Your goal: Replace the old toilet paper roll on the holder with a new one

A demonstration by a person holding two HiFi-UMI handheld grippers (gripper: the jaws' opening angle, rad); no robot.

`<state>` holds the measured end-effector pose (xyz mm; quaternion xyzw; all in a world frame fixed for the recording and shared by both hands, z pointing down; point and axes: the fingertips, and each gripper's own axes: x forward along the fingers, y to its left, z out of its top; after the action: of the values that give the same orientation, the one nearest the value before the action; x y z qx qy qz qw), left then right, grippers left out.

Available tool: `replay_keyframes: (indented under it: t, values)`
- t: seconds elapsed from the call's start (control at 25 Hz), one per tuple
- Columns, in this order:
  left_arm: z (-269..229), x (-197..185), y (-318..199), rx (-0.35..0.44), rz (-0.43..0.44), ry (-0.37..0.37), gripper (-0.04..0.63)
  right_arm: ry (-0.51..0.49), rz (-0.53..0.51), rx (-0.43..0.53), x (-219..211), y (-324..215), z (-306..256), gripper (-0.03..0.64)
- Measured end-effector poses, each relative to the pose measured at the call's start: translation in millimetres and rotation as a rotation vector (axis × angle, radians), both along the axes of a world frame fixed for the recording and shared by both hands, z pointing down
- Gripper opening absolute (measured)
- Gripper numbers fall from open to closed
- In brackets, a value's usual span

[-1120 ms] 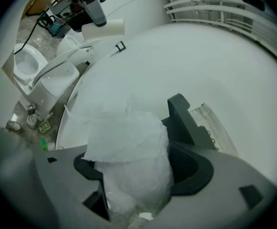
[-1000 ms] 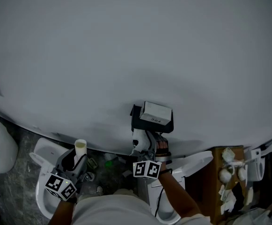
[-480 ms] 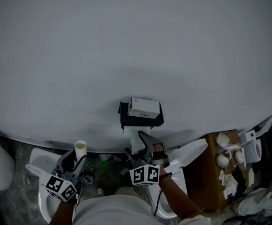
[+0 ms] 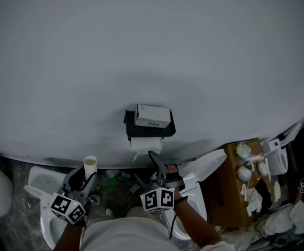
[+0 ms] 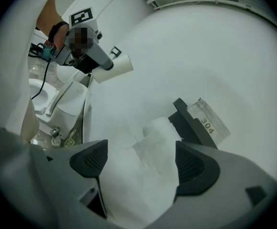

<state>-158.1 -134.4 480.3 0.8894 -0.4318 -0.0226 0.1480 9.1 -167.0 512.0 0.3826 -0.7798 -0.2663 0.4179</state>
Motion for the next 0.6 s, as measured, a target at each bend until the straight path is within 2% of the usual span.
replay_keyframes:
  t: [0.4, 0.6]
  values:
    - [-16, 12, 3, 0.028, -0.036, -0.019, 0.187, -0.105, 0.019, 0.041, 18, -17, -28, 0.408]
    - [-21, 13, 0, 0.033, -0.054, -0.045, 0.187, -0.163, 0.06, 0.012, 38, -23, -25, 0.407]
